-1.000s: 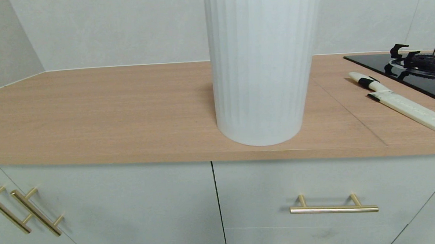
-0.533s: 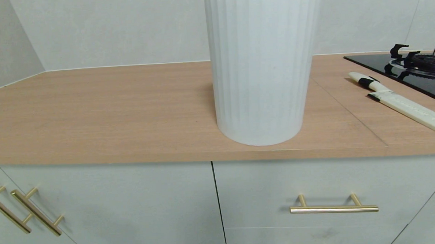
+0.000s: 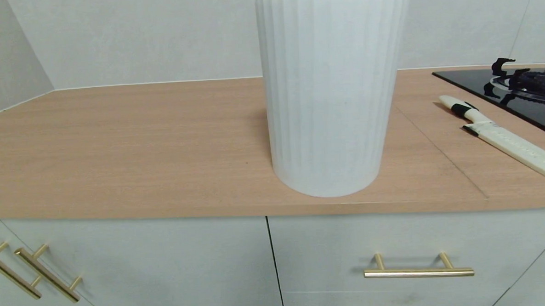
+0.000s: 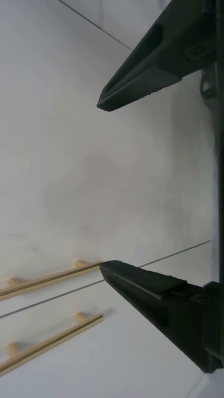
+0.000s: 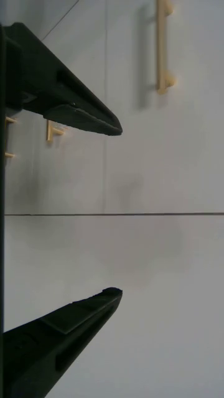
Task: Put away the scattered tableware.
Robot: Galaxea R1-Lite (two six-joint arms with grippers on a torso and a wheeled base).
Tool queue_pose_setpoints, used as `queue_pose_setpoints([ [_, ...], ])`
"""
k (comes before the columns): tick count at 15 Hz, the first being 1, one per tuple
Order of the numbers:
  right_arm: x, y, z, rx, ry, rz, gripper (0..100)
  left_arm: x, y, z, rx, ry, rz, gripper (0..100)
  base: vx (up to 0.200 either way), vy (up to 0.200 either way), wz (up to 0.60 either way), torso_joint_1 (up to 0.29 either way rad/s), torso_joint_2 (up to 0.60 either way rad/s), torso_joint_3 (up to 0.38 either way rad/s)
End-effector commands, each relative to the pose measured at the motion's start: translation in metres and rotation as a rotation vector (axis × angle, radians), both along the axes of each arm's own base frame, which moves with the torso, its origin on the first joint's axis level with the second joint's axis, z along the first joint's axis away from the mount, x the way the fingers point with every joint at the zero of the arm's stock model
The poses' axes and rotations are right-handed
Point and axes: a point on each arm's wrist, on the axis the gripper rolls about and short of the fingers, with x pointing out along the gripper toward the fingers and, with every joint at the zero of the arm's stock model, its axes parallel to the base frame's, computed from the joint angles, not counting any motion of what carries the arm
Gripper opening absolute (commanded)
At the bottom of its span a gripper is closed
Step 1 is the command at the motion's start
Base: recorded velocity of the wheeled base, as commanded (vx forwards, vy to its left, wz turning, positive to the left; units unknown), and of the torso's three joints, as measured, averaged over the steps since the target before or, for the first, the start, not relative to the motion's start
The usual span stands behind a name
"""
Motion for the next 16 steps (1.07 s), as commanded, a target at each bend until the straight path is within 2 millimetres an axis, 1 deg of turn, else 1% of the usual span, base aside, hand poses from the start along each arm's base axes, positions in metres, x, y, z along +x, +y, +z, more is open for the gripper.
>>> queue_pose_setpoints([
  [1, 0.0001, 0.0, 0.0001, 0.0, 0.001, 0.001, 100, 0.0, 0.0, 0.0002, 0.0, -0.001, 0.001, 100, 0.0, 0.0, 0.0, 0.134, -0.35, -0.32],
  [9, 0.0001, 0.0, 0.0001, 0.0, 0.001, 0.001, 100, 0.0, 0.0, 0.0002, 0.0, -0.001, -0.001, 100, 0.0, 0.0, 0.0, 0.155, -0.5, -0.296],
  [16, 0.0001, 0.0, 0.0001, 0.0, 0.001, 0.001, 100, 0.0, 0.0, 0.0002, 0.0, -0.001, -0.001, 100, 0.0, 0.0, 0.0, 0.206, -0.48, -0.284],
])
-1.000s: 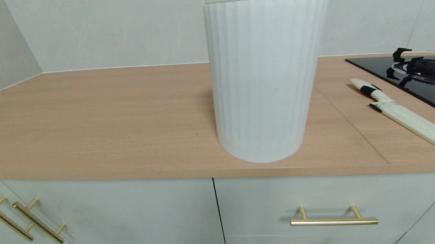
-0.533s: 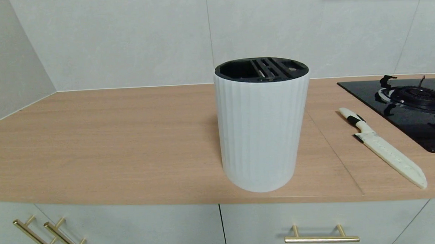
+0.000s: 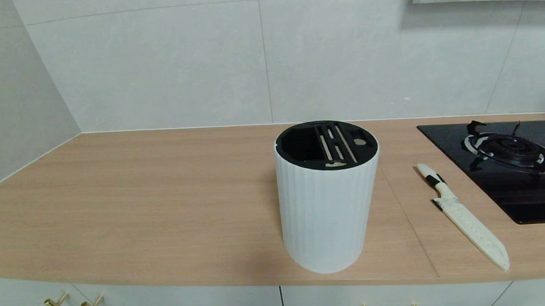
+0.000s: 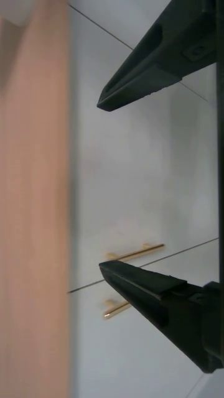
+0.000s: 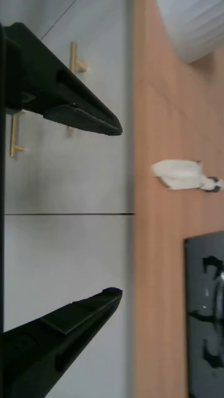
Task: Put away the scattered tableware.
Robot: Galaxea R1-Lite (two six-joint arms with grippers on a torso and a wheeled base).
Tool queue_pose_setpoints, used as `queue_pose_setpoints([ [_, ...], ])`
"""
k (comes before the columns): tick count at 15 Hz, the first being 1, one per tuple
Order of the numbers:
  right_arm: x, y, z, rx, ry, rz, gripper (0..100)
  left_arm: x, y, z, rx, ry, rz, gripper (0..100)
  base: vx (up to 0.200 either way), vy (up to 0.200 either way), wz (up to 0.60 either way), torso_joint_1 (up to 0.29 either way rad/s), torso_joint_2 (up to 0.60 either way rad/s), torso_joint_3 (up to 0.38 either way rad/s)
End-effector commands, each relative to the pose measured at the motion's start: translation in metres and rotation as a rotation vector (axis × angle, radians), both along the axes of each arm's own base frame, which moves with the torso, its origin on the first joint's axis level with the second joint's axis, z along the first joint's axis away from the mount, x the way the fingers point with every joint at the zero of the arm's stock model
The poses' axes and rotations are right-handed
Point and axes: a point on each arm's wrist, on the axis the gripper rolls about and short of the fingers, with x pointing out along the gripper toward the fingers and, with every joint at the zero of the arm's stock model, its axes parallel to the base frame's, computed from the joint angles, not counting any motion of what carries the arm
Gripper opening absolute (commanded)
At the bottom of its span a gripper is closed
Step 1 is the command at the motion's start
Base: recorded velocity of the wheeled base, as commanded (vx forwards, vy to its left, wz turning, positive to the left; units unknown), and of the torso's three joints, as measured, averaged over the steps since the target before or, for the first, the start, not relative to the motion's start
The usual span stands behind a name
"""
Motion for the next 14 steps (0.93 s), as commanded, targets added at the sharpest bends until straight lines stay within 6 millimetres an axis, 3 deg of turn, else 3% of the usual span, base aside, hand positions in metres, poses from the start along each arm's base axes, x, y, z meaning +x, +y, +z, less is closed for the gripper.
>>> queue_pose_setpoints([
  [1, 0.0001, 0.0, 0.0001, 0.0, 0.001, 0.001, 100, 0.0, 0.0, -0.0001, 0.0, 0.0, 0.001, 100, 0.0, 0.0, 0.0, 0.217, -0.5, -0.286],
  [14, 0.0001, 0.0, 0.0001, 0.0, 0.001, 0.001, 100, 0.0, 0.0, -0.0001, 0.0, 0.0, 0.0, 100, 0.0, 0.0, 0.0, 0.253, -0.56, -0.303],
])
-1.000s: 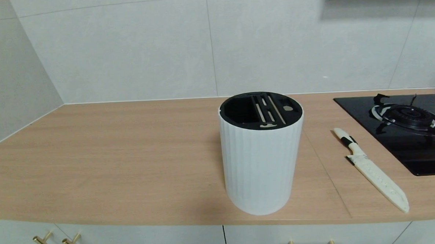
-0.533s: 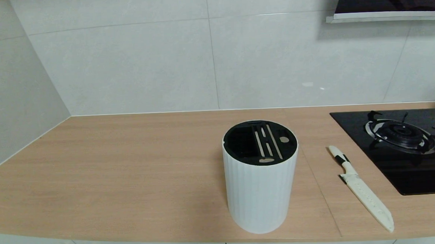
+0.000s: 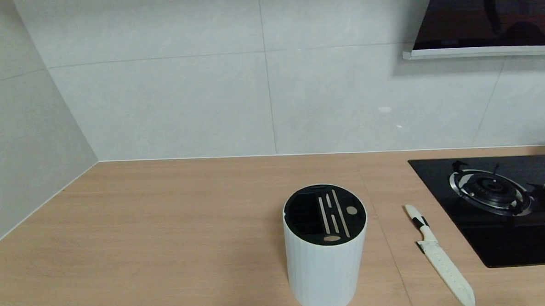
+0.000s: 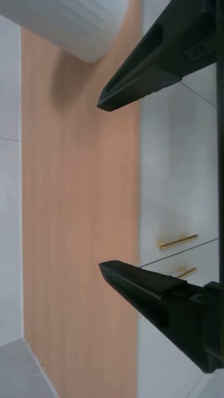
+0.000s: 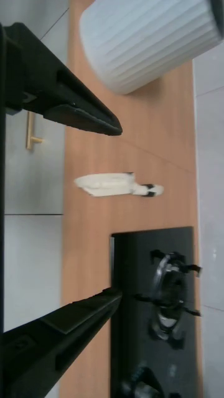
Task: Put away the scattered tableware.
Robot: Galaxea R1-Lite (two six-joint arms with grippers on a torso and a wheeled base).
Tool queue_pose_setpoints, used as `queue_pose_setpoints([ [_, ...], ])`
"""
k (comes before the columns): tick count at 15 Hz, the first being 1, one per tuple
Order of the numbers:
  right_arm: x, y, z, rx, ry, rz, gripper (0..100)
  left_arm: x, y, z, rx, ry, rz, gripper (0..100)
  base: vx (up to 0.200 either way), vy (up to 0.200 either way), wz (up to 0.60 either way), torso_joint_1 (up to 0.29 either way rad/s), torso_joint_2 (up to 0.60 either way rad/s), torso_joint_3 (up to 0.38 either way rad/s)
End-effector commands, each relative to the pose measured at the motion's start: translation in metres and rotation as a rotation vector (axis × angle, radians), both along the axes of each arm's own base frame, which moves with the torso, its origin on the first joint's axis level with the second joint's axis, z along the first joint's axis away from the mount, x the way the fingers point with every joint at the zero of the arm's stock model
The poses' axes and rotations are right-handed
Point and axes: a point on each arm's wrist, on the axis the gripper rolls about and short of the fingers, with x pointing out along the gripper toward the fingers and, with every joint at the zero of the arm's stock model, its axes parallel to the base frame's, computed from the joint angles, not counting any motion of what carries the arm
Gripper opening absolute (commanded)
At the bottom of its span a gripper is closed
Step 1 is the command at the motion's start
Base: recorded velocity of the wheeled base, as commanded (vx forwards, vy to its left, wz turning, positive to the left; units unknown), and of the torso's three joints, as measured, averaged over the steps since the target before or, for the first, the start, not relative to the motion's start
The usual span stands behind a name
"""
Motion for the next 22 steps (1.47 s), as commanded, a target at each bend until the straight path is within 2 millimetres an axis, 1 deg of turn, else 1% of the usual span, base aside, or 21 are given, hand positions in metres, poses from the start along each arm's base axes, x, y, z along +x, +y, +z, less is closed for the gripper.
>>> queue_pose_setpoints([
  [1, 0.0001, 0.0, 0.0001, 0.0, 0.001, 0.001, 100, 0.0, 0.0, -0.0002, 0.0, 0.001, 0.0, 100, 0.0, 0.0, 0.0, 0.251, -0.52, -0.281],
  [5, 0.0001, 0.0, 0.0001, -0.002, 0.0, 0.001, 100, 0.0, 0.0, 0.0, 0.0, 0.0, 0.0, 100, 0.0, 0.0, 0.0, 0.159, -0.33, -0.176],
  [6, 0.0001, 0.0, 0.0001, -0.002, 0.0, 0.001, 100, 0.0, 0.0, -0.0002, 0.0, 0.001, 0.0, 100, 0.0, 0.0, 0.0, 0.0, 0.0, 0.0],
  [8, 0.0001, 0.0, 0.0001, -0.003, 0.0, 0.001, 100, 0.0, 0.0, -0.0002, 0.0, 0.001, 0.0, 100, 0.0, 0.0, -0.6, 0.015, -0.02, -0.009],
  [22, 0.0001, 0.0001, 0.0001, -0.009, 0.0, 0.005, 100, 0.0, 0.0, -0.0002, 0.001, 0.001, 0.0, 100, 0.0, 0.0, 0.0, 0.0, 0.0, 0.0],
])
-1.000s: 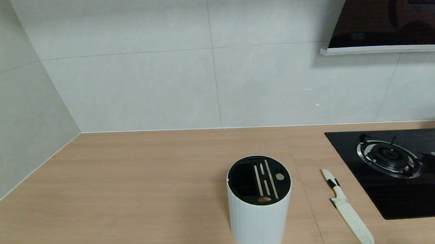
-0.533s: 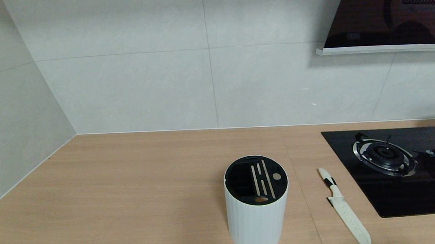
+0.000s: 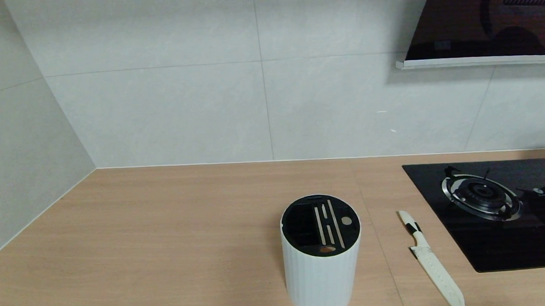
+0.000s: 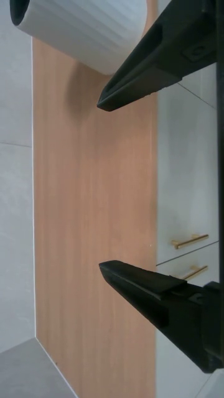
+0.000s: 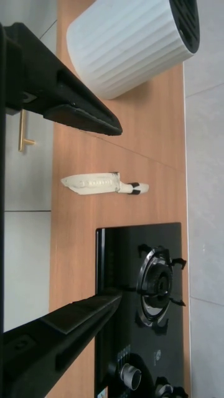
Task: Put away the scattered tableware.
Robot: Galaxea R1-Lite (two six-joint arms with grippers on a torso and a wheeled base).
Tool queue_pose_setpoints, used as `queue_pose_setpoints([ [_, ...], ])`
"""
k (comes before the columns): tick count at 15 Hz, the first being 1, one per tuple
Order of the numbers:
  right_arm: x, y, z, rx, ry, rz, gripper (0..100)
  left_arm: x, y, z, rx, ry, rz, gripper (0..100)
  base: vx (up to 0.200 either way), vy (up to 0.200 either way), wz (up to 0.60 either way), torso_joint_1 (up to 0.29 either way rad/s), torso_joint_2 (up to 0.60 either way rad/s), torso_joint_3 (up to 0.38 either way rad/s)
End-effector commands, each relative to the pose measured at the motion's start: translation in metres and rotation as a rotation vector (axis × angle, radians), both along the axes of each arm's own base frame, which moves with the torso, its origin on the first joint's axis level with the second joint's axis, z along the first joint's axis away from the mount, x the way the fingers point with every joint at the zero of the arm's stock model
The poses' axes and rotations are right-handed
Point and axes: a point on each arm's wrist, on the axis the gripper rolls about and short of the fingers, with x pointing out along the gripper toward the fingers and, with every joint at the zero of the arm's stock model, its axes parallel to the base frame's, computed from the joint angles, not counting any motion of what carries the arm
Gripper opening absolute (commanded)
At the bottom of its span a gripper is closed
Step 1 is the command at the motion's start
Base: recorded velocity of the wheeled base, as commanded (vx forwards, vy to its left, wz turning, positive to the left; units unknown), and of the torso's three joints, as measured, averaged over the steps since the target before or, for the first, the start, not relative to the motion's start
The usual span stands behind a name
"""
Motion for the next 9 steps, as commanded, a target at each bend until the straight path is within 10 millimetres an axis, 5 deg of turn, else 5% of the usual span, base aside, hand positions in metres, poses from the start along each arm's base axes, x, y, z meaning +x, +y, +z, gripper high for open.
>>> queue_pose_setpoints([
  [1, 0.0001, 0.0, 0.0001, 0.0, 0.001, 0.0, 100, 0.0, 0.0, 0.0, -0.001, 0.0, 0.001, 100, -0.2, 0.0, 0.0, -0.007, 0.0, -0.002],
  [3, 0.0001, 0.0, 0.0001, -0.002, 0.001, 0.0, 100, 0.0, 0.0, 0.0, 0.0, 0.0, 0.0, 100, -0.2, 0.0, 0.0, 0.007, 0.0, 0.005],
  [9, 0.0001, 0.0, 0.0001, -0.003, 0.001, 0.0, 100, 0.0, 0.0, 0.0, 0.0, 0.0, 0.0, 100, 0.0, 0.0, -0.1, 0.004, 0.0, 0.0],
])
